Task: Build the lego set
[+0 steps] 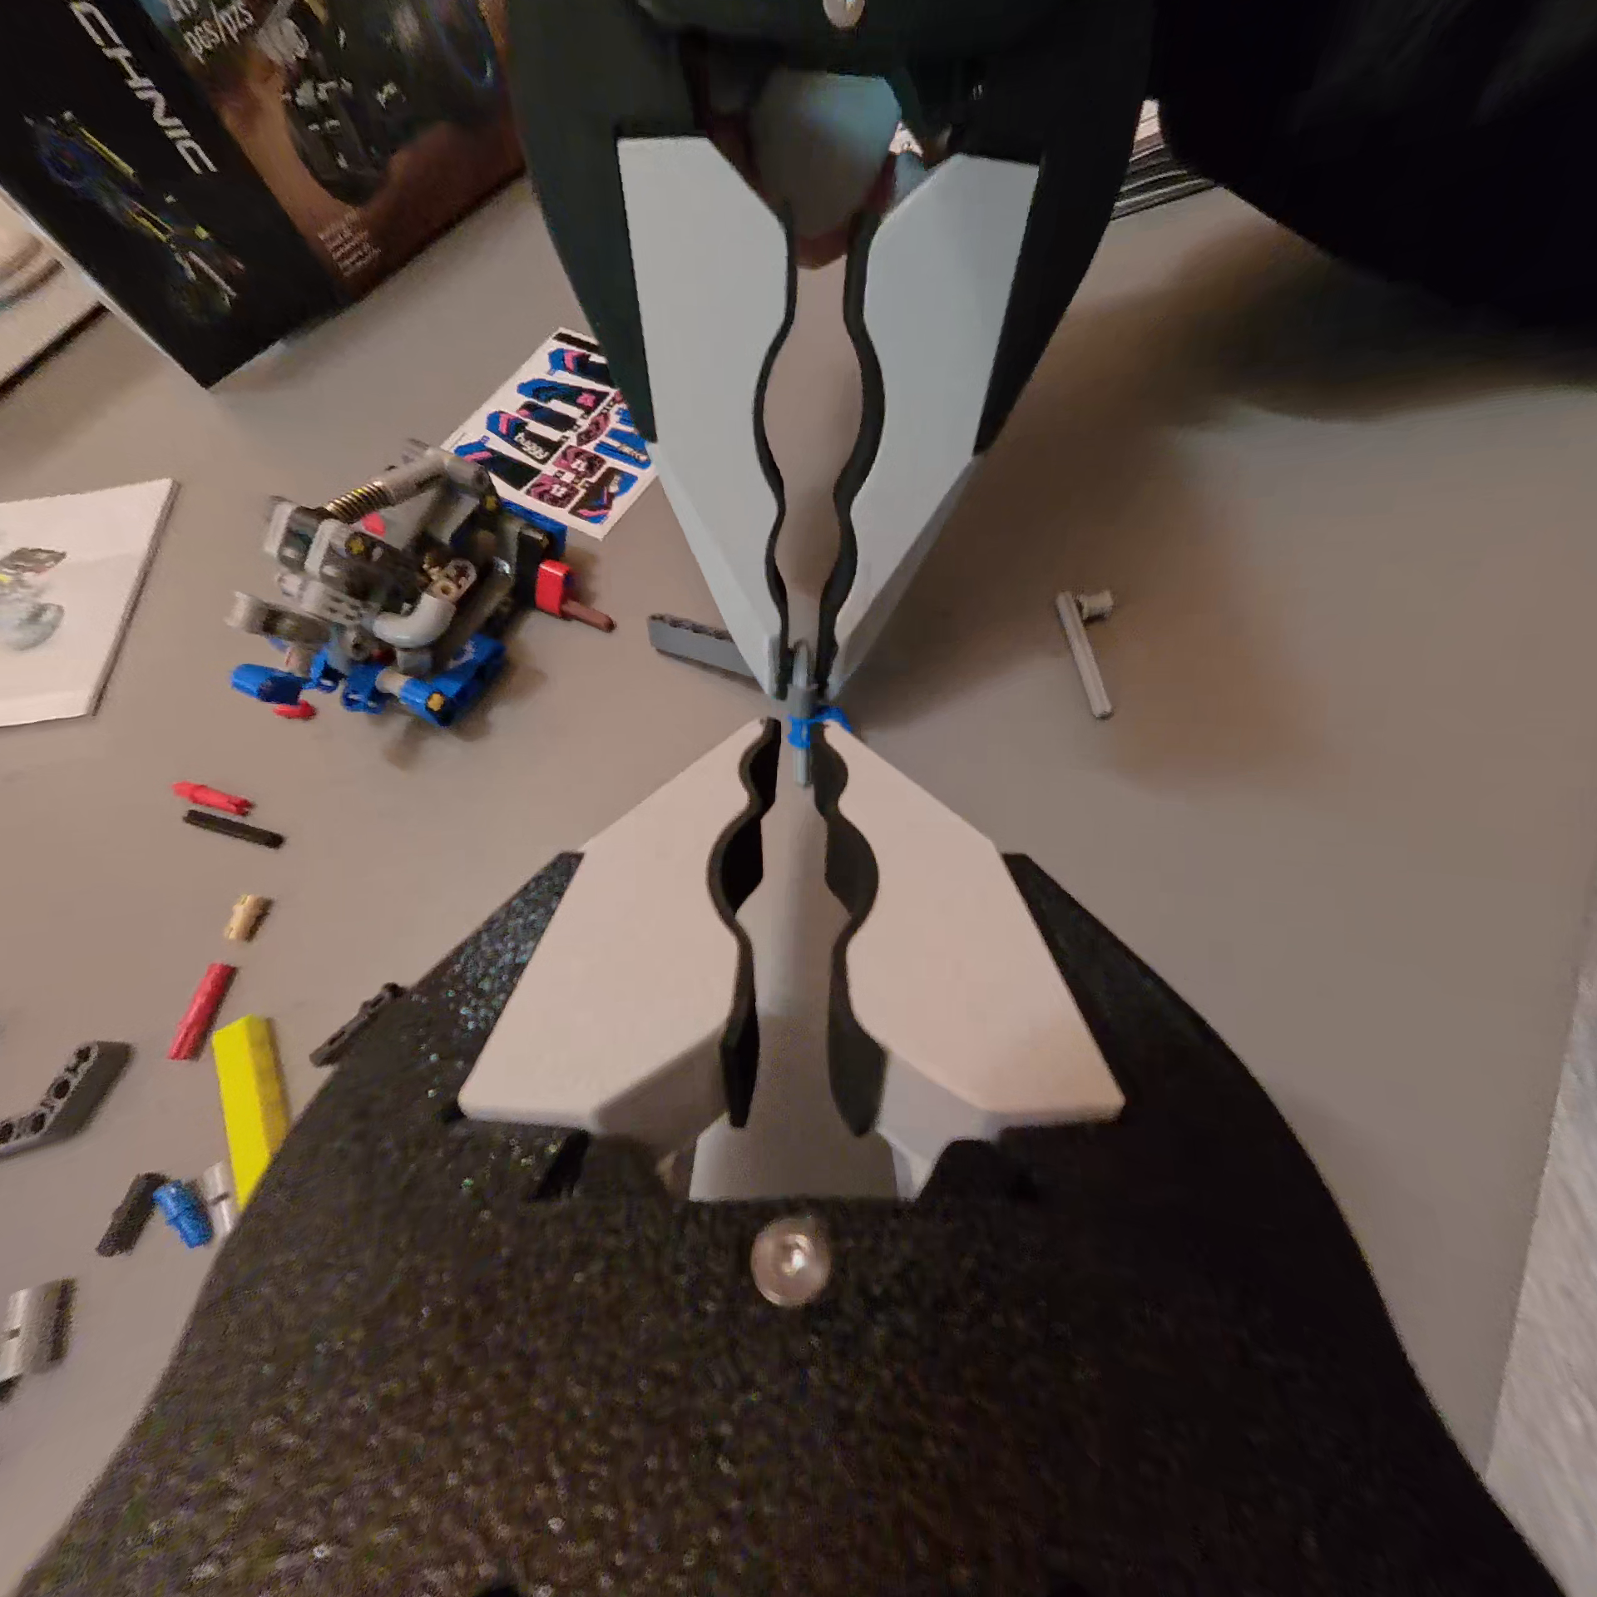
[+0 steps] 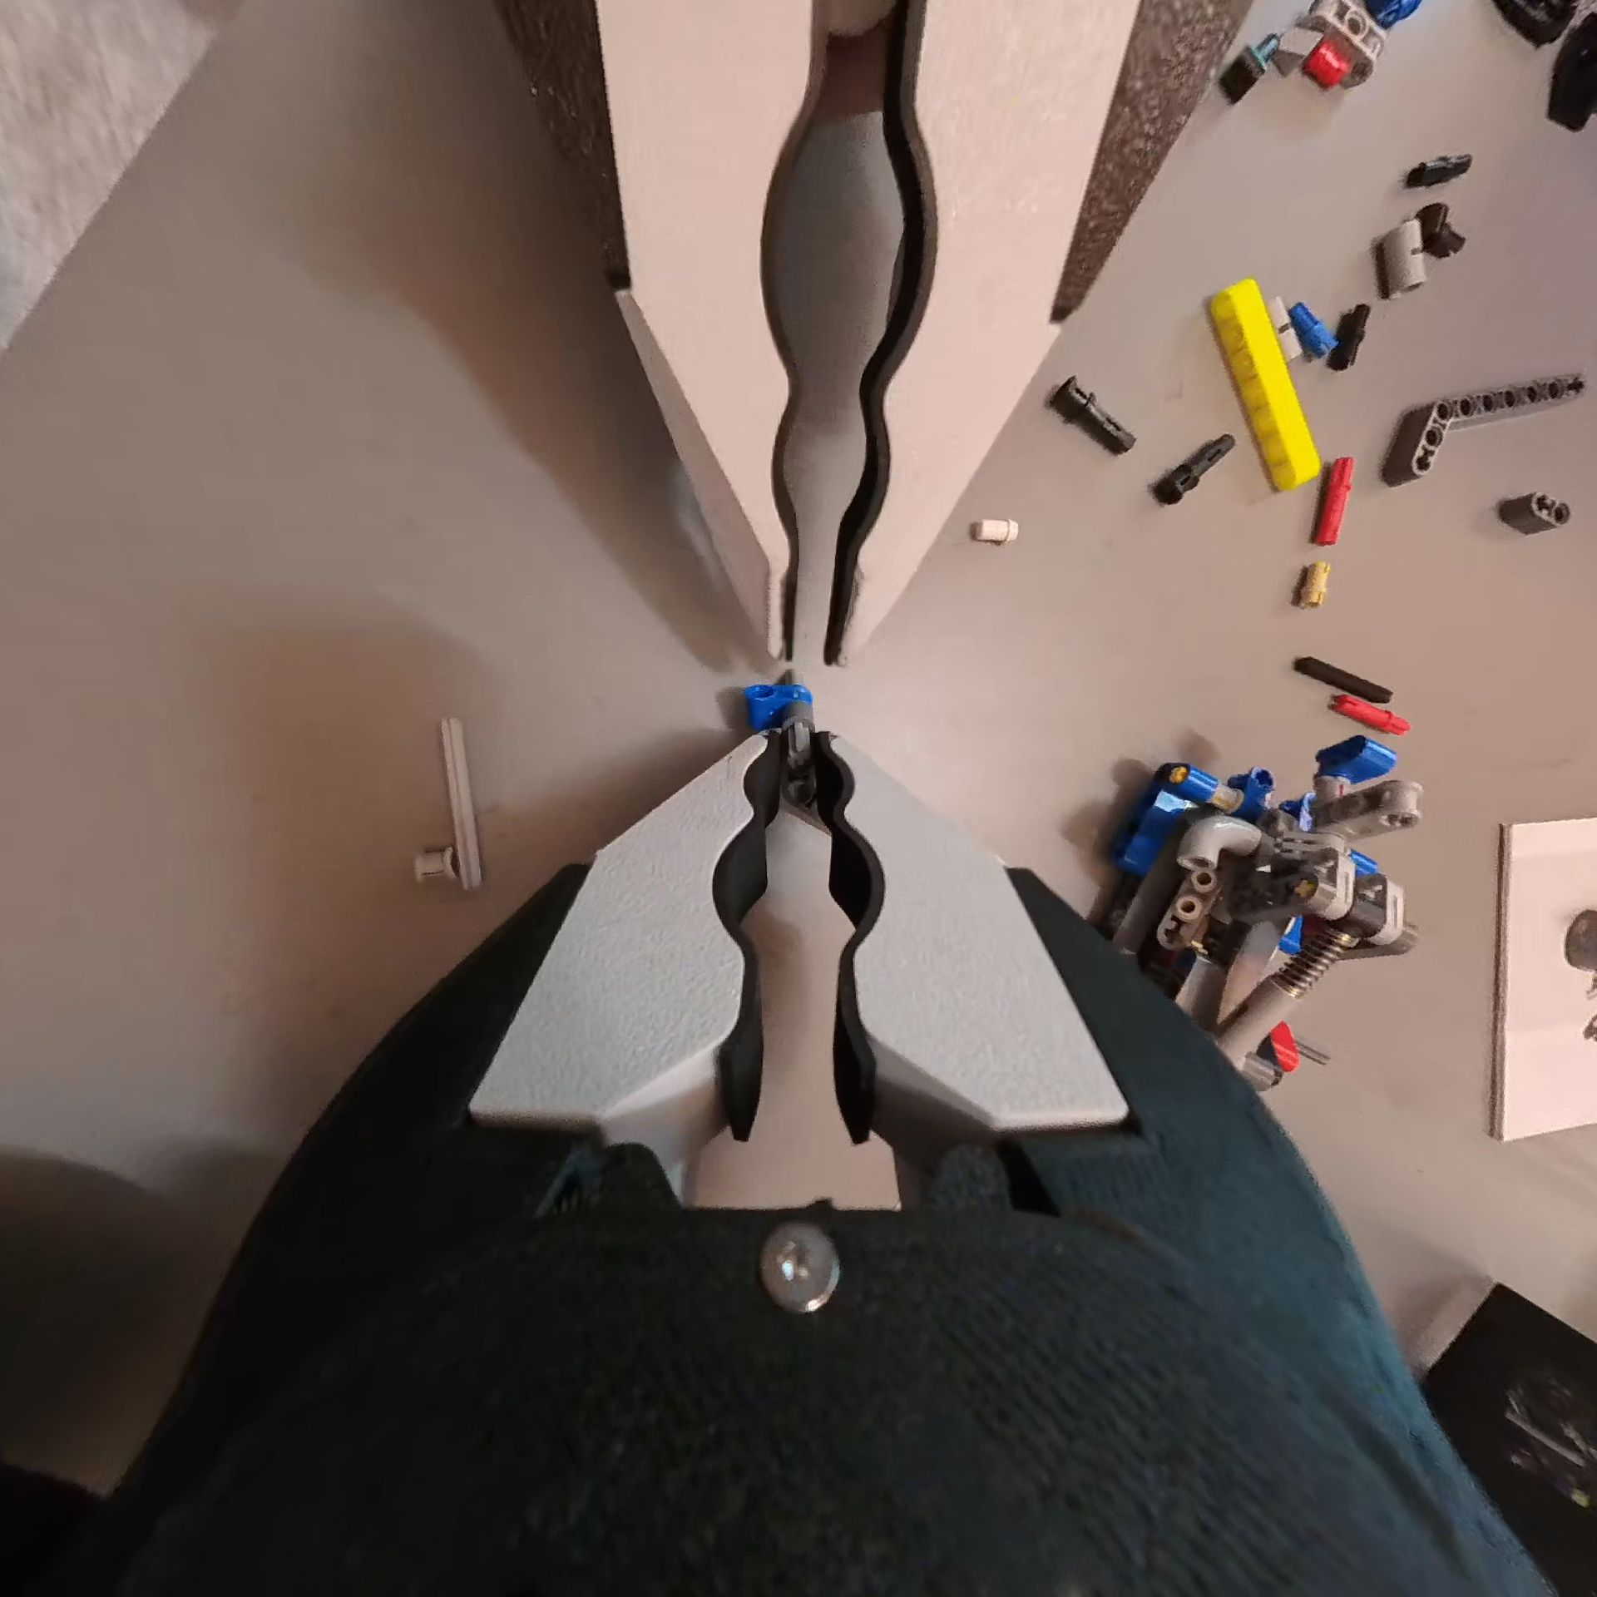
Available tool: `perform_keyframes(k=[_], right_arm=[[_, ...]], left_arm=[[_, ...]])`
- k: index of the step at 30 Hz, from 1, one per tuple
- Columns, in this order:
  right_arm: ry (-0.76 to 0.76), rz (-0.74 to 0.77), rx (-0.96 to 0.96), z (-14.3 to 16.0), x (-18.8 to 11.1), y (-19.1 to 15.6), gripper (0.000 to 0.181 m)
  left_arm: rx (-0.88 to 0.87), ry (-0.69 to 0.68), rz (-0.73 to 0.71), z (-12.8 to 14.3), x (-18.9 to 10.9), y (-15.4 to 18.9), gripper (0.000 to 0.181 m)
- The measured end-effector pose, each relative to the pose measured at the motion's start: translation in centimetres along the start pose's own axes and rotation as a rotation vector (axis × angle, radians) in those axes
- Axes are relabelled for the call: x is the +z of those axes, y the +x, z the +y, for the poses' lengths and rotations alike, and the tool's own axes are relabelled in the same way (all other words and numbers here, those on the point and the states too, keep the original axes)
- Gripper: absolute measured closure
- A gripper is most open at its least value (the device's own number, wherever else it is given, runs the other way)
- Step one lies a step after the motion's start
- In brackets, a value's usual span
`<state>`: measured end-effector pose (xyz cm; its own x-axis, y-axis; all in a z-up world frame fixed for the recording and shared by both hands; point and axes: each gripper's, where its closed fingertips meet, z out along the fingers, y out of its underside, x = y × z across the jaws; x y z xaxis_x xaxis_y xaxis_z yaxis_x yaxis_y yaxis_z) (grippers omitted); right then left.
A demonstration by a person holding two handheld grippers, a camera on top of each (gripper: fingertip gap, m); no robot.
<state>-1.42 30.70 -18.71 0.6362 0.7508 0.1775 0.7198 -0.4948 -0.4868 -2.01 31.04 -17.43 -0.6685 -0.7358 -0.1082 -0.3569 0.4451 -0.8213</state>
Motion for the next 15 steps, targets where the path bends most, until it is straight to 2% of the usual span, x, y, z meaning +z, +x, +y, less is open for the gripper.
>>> perform_keyframes(k=[5, 8, 12, 15], right_arm=[[0.044, -0.026, -0.032, 0.4, 0.3, -0.5, 0.167], [0.069, 0.013, -0.023, 1.0, 0.0, 0.3, 0.154], [0.107, -0.006, -0.043, 1.5, 0.5, -0.1, 0.157], [0.157, 0.039, -0.082, 1.1, 0.7, 0.3, 0.159]], left_arm=[[0.013, -0.040, 0.006, 0.4, 0.4, 0.1, 0.178], [0.033, -0.057, -0.006, 0.2, 0.3, -0.1, 0.179], [0.081, -0.084, 0.003, -0.6, 0.5, 0.0, 0.177], [0.144, -0.119, 0.006, -0.9, 0.9, 0.3, 0.175]])
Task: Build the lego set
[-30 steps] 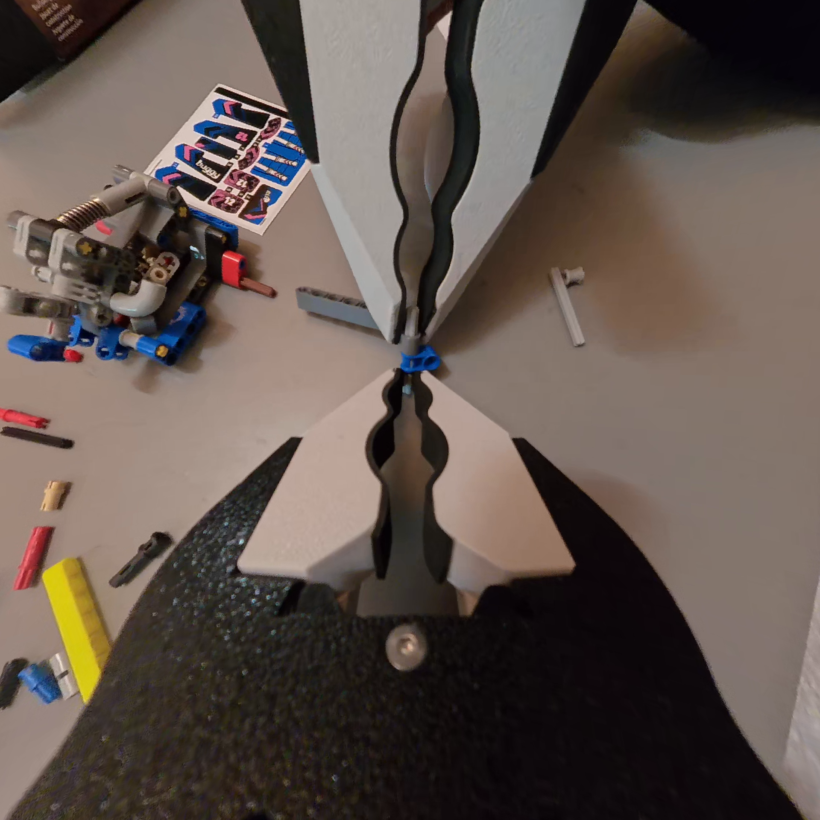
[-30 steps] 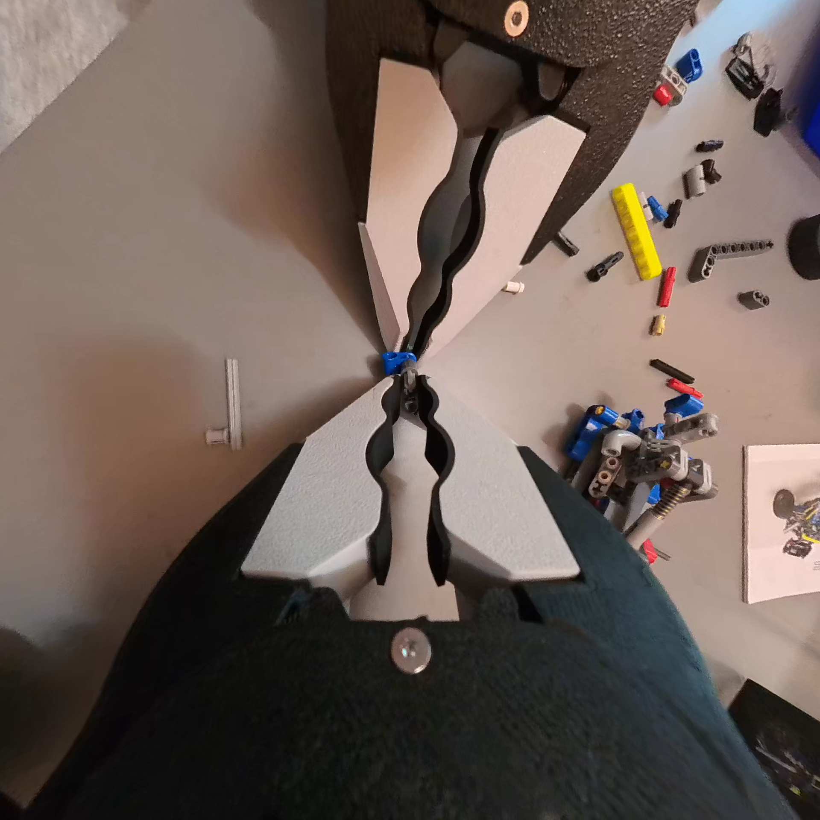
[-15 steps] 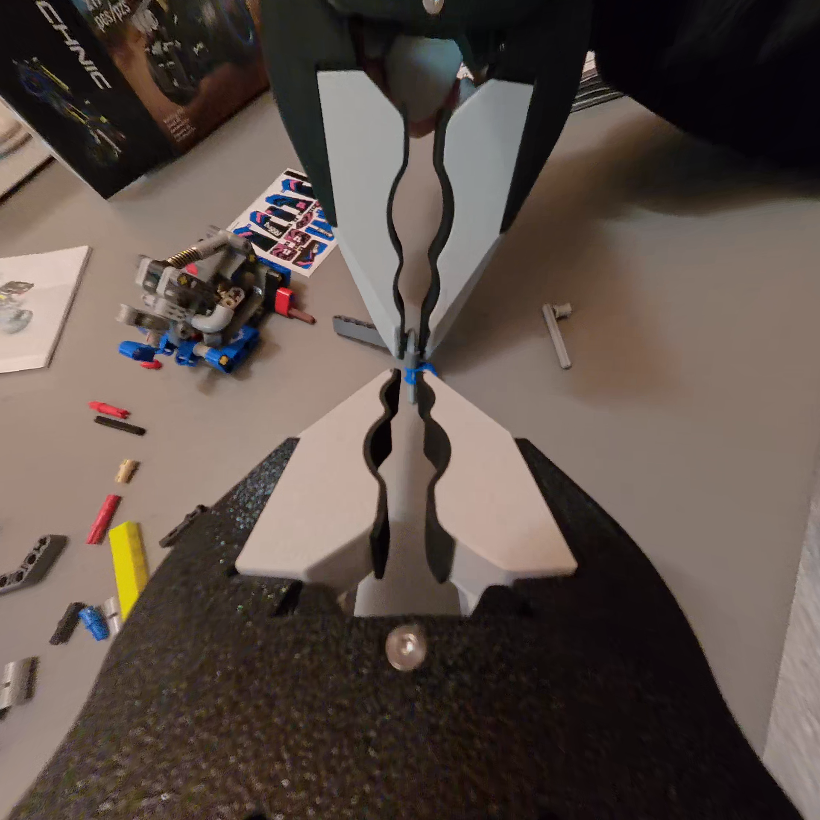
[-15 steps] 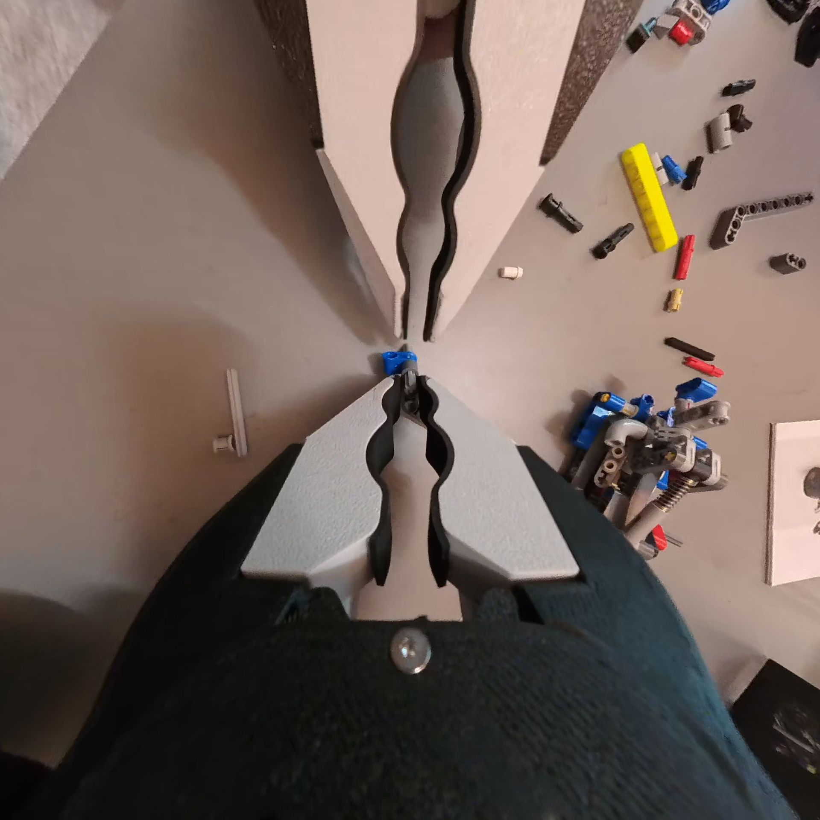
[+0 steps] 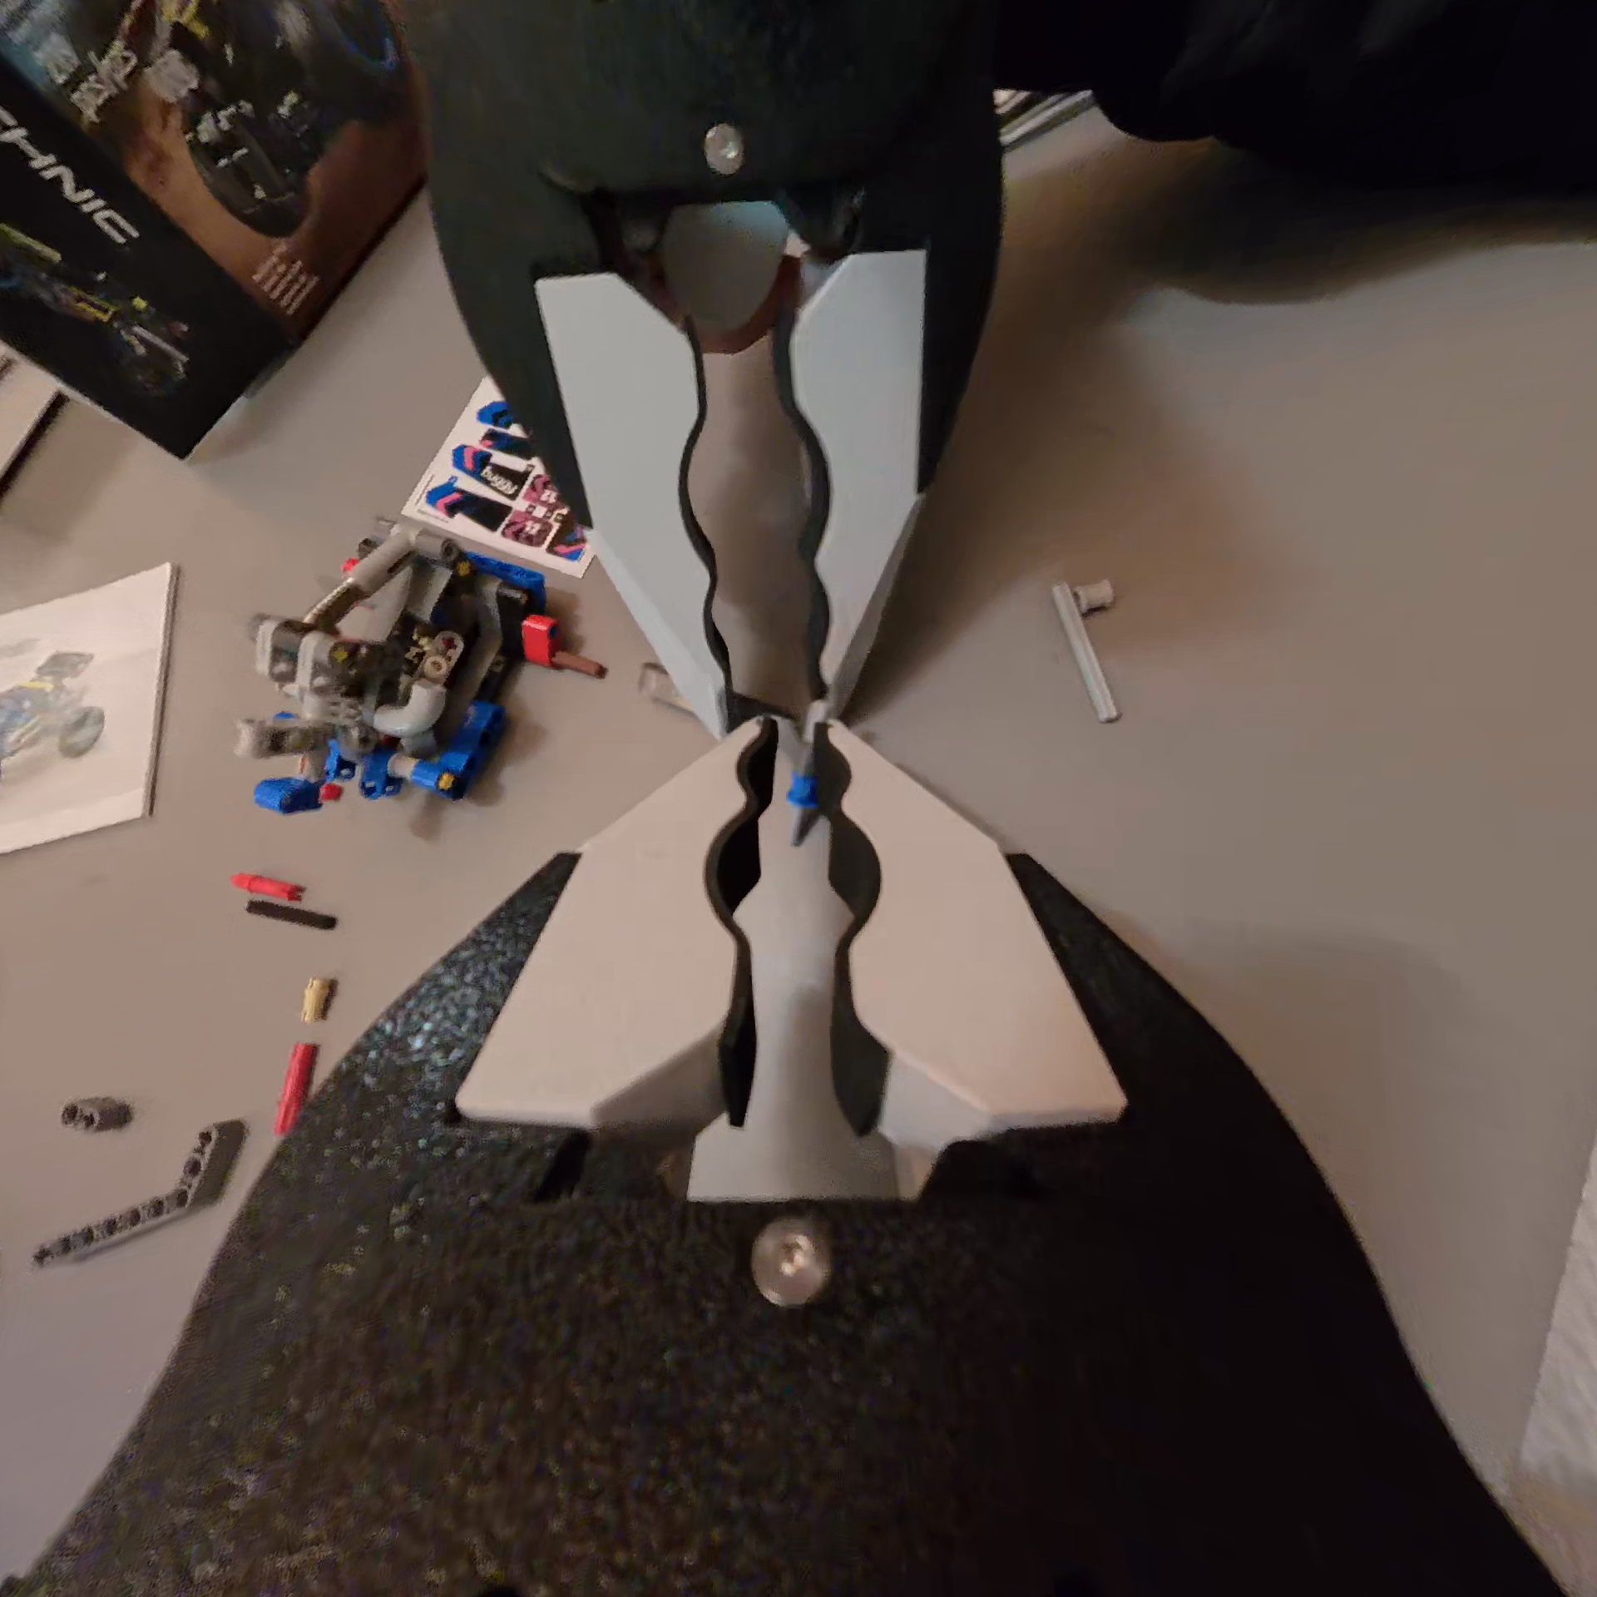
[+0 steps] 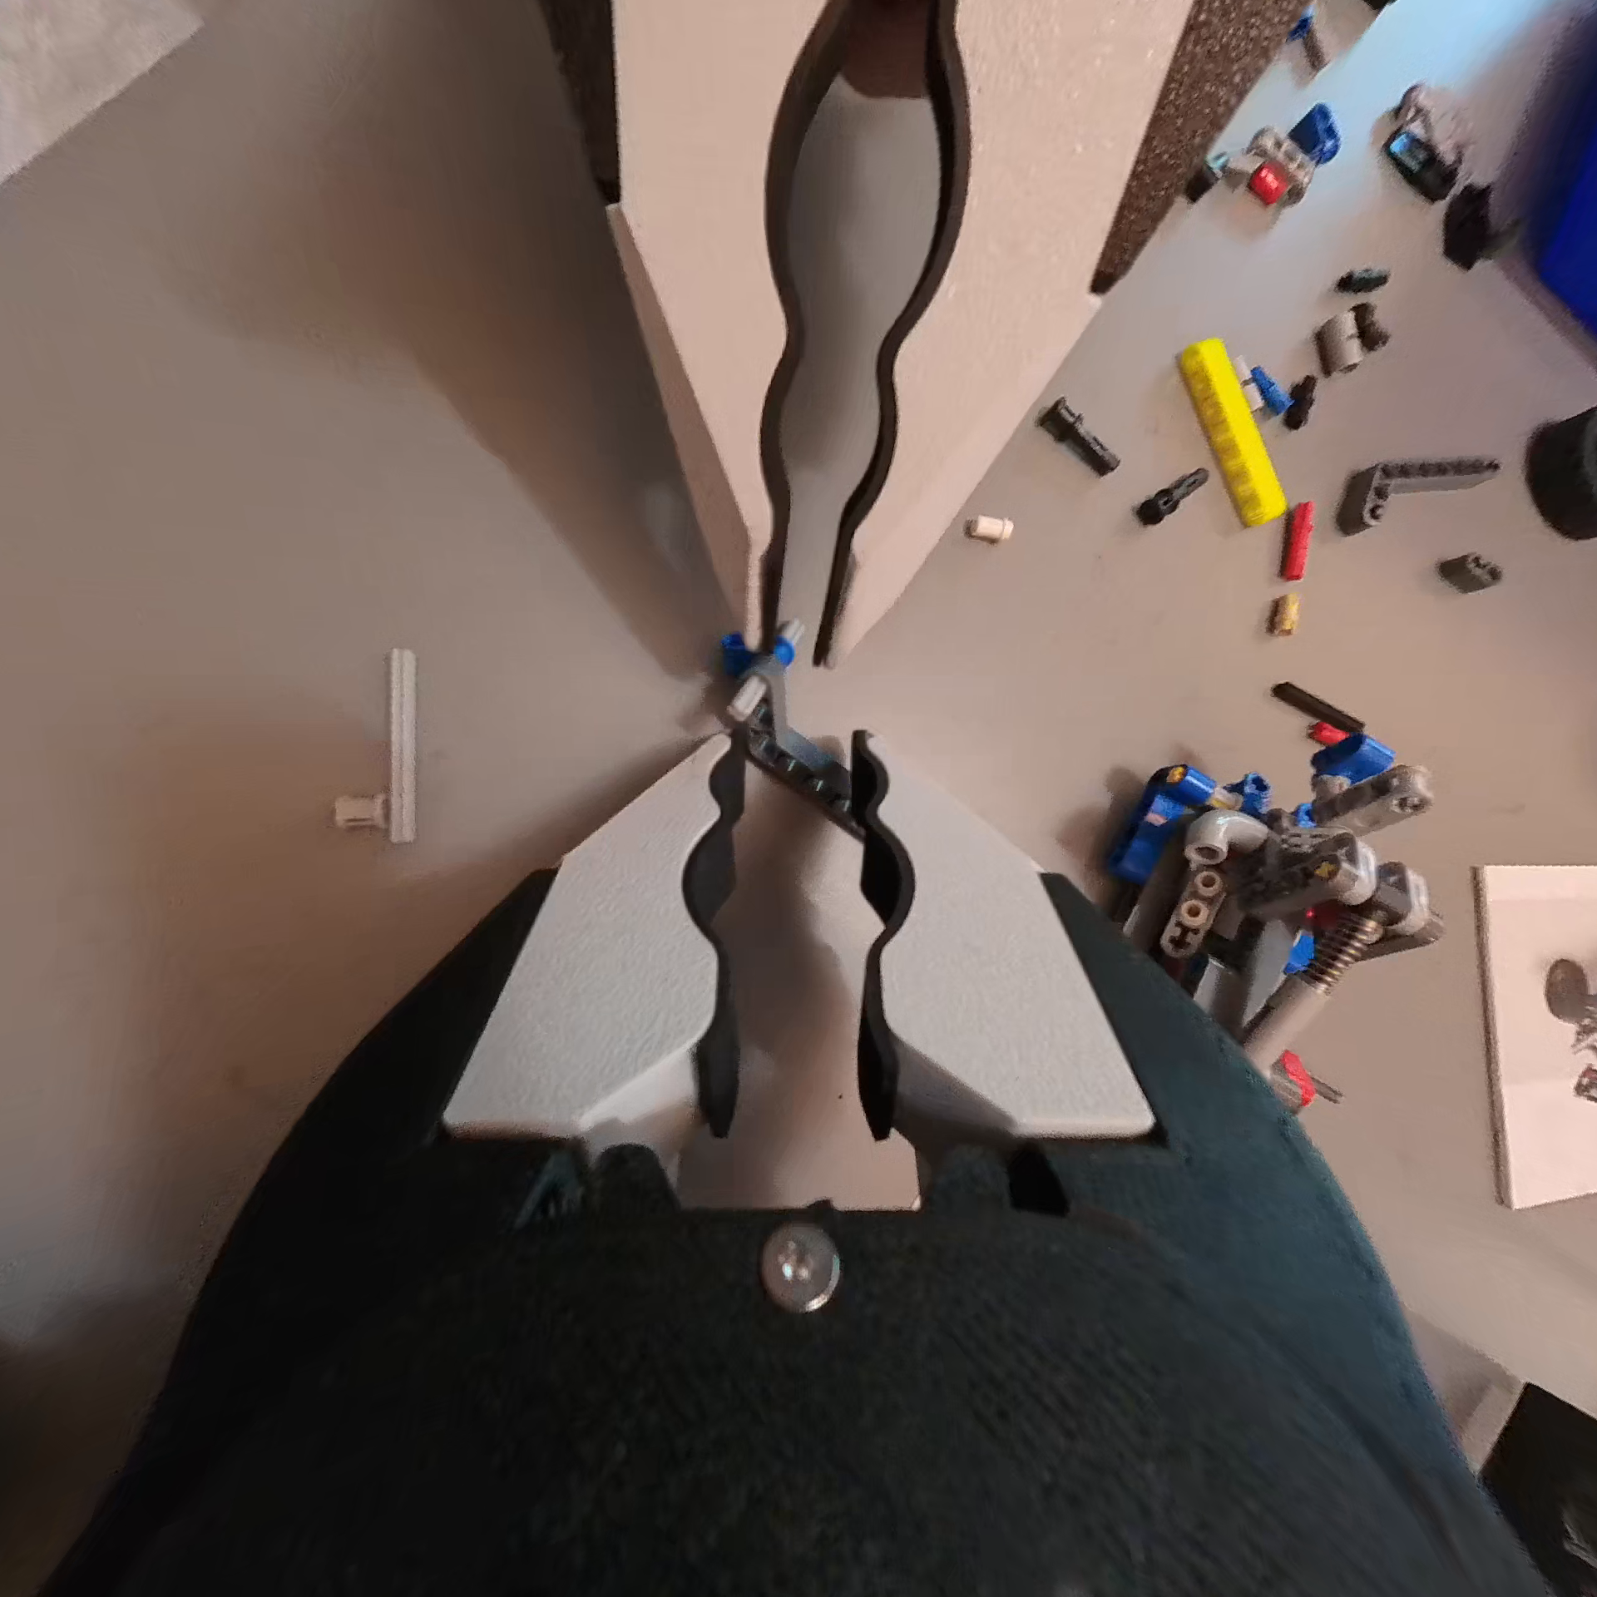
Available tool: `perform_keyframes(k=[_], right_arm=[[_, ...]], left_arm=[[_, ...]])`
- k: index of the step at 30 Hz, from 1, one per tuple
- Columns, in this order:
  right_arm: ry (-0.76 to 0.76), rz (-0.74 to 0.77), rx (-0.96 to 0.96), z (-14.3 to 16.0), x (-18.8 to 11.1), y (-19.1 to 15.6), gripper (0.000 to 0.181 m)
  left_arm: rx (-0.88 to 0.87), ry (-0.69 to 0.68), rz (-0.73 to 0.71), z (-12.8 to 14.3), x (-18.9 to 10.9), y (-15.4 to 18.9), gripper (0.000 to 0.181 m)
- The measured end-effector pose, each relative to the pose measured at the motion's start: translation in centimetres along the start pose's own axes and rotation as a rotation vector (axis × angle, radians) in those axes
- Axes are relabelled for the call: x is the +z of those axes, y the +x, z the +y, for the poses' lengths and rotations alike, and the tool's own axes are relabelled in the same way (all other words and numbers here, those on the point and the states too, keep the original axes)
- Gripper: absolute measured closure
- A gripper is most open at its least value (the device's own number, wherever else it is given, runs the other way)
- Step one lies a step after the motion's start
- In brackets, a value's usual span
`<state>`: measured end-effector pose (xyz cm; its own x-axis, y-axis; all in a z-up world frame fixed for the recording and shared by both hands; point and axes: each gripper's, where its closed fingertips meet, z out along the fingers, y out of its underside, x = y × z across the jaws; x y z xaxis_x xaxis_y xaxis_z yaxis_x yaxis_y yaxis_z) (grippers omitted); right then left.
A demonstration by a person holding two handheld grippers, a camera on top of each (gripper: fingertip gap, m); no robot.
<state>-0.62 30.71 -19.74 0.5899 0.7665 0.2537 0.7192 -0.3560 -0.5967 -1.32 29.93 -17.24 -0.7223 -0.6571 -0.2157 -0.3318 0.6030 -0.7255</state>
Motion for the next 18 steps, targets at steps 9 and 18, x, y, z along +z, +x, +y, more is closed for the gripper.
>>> perform_keyframes(k=[9, 18], right_arm=[[0.027, -0.068, 0.086, -0.4, -0.4, -0.4, 0.172], [0.073, -0.065, 0.136, -1.3, -1.7, -0.4, 0.162]], left_arm=[[0.091, -0.087, -0.023, 0.4, 1.0, 0.1, 0.175], [-0.146, 0.125, 0.018, -0.8, 0.4, -1.2, 0.180]])
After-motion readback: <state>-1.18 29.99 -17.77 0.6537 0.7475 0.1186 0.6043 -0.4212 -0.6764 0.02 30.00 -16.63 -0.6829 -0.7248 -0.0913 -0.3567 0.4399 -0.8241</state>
